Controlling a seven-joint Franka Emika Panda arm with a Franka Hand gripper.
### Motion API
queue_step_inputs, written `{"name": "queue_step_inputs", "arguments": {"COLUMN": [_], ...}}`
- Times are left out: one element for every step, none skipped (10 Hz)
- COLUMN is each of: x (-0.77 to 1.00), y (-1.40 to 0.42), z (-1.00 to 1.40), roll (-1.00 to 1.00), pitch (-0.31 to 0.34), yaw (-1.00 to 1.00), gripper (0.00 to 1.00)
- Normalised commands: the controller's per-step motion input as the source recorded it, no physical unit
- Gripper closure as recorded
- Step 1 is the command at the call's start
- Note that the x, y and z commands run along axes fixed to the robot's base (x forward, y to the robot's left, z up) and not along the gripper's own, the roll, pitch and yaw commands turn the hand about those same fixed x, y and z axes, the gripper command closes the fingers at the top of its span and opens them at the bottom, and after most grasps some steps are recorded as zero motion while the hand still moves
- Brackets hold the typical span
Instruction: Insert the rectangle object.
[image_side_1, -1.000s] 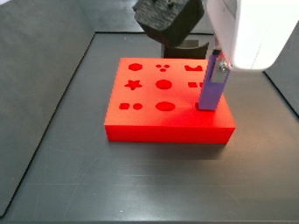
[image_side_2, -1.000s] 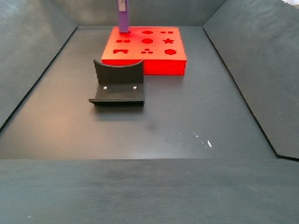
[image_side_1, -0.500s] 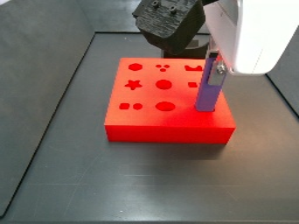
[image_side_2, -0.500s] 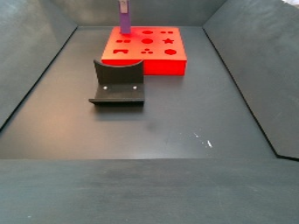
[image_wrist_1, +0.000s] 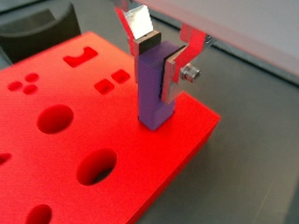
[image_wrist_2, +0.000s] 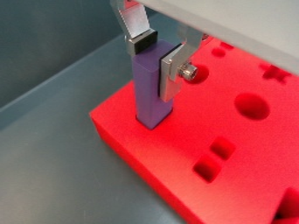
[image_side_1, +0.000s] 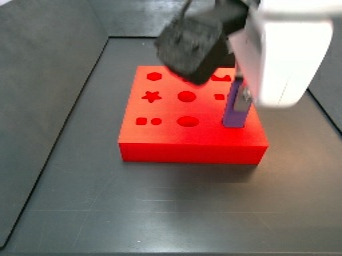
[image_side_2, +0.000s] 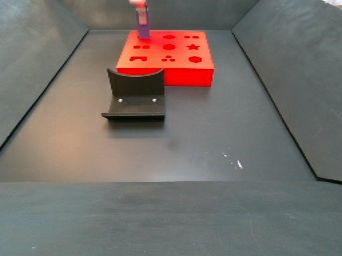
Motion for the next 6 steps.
{"name": "queue_step_inputs", "arguments": {"x": [0.12, 0.08, 0.06, 0.0, 0.0, 0.0], "y": [-0.02, 0.0, 0.0, 0.0, 0.02, 0.0], "z": [-0.77, -0.68, -0.25, 0.0, 0.0, 0.0], "roll": [0.07, 0.02, 0.1, 0.01, 0.03, 0.0], "pitch": [0.0, 0.0, 0.016, 0.0, 0.0, 0.0], "yaw": [-0.15, -0.14, -0.06, 0.0, 0.0, 0.0], "gripper": [1.0, 1.0, 1.0, 1.0, 1.0, 1.0]}}
